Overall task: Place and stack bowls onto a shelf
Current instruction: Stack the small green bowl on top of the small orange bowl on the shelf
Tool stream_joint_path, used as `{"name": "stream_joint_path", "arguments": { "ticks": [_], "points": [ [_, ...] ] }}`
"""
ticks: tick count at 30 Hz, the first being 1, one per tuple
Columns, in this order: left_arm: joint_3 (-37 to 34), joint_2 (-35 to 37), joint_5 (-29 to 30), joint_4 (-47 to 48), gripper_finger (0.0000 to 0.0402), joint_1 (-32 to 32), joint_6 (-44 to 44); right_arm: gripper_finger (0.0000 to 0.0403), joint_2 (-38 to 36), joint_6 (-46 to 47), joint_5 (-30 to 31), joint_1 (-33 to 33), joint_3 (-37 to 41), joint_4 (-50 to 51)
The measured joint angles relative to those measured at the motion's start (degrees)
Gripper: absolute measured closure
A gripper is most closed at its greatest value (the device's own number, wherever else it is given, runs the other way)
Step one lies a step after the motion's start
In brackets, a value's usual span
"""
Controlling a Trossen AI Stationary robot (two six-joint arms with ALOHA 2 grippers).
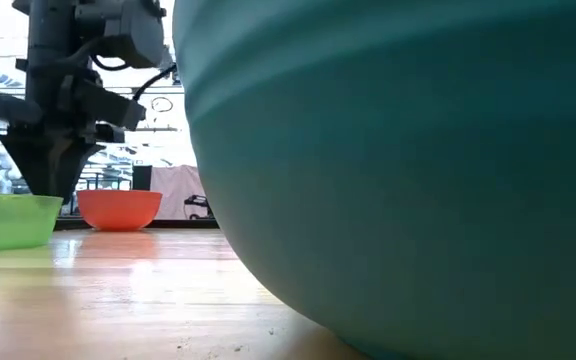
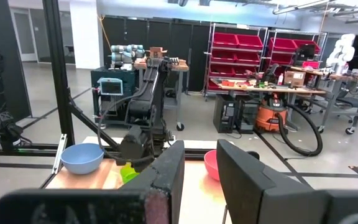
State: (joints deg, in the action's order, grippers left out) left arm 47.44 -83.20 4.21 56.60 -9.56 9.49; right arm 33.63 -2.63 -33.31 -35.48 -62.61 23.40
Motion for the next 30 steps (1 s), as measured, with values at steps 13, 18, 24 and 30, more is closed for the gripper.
{"name": "stream_joint_path", "arguments": {
  "ticks": [13, 18, 24, 30],
  "points": [
    [-0.02, -5.36, -0.13, -3.8, 0.0288, 0.11, 3.0, 0.0316, 0.0, 0.01, 0.07, 0.0, 0.0, 0.01],
    [-0.02, -5.72, -1.91, -4.07, 0.0363, 0.09, 6.0, 0.0316, 0.0, 0.02, 0.12, 0.0, 0.0, 0.02],
    [0.07, -5.57, -3.11, -3.98, 0.0393, 0.3, 13.0, 0.0316, 0.0, 0.63, 0.1, 0.0, 0.0, 0.11],
    [2.81, -4.41, -4.3, -4.46, 0.0397, 2.29, 20.18, 0.0316, 0.0, 1.51, 0.08, 0.0, 0.0, 0.2]
  ]
}}
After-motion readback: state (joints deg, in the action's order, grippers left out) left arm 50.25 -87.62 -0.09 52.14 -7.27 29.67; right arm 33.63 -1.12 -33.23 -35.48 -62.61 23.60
